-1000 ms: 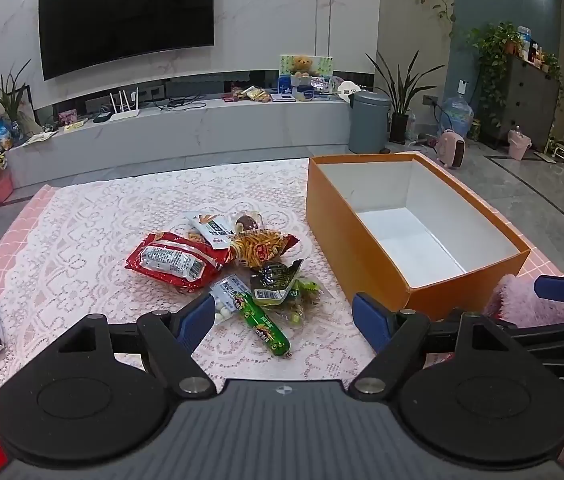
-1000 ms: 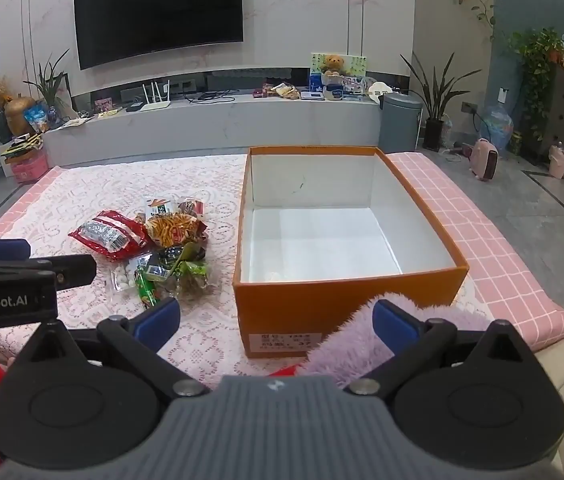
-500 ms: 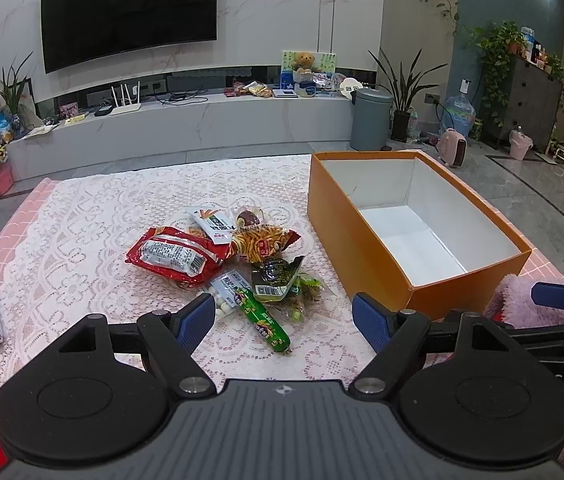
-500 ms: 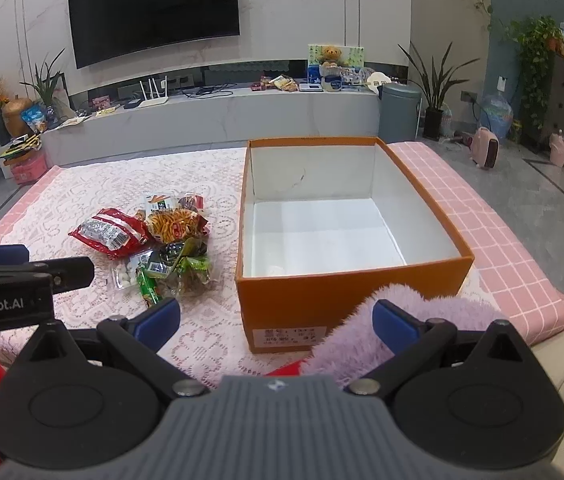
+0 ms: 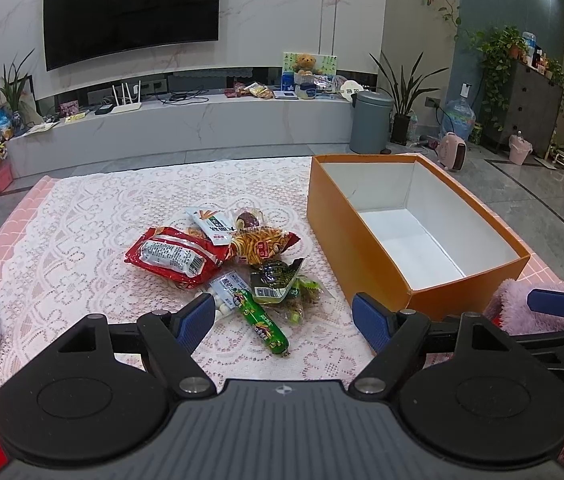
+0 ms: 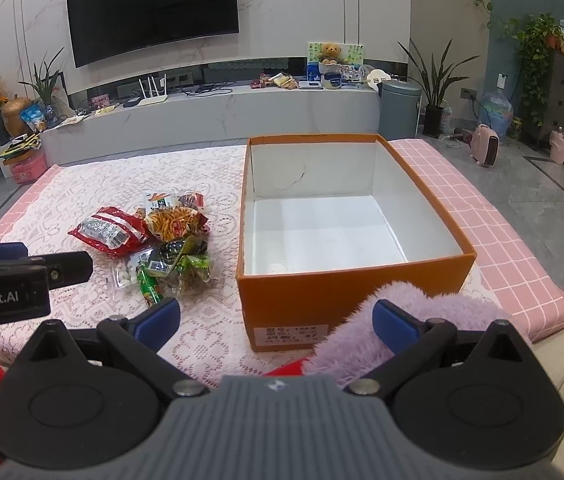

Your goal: Organize snacks

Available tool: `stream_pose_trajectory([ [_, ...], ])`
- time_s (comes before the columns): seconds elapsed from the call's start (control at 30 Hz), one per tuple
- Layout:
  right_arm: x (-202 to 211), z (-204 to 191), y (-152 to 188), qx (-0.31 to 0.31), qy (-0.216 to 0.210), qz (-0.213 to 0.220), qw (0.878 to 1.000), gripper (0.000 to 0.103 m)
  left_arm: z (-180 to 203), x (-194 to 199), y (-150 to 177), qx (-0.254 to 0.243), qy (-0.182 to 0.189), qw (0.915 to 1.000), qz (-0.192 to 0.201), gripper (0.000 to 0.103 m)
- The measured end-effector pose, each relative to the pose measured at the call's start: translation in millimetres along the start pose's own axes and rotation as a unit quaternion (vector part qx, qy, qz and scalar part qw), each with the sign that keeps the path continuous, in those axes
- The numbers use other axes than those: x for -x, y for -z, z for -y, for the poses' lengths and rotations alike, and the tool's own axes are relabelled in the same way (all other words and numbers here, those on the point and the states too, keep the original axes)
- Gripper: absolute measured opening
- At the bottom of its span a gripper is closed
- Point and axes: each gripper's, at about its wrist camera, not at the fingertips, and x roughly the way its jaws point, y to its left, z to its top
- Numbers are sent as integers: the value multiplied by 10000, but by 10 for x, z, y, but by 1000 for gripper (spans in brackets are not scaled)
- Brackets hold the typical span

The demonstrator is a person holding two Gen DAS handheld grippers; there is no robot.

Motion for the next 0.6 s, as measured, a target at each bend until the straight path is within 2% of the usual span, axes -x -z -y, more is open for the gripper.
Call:
stream_pose_trajectory([
  [0.6, -15, -7, 3, -23, 28, -23, 10000, 100, -31, -12, 18, 60, -2, 10000, -34, 91],
])
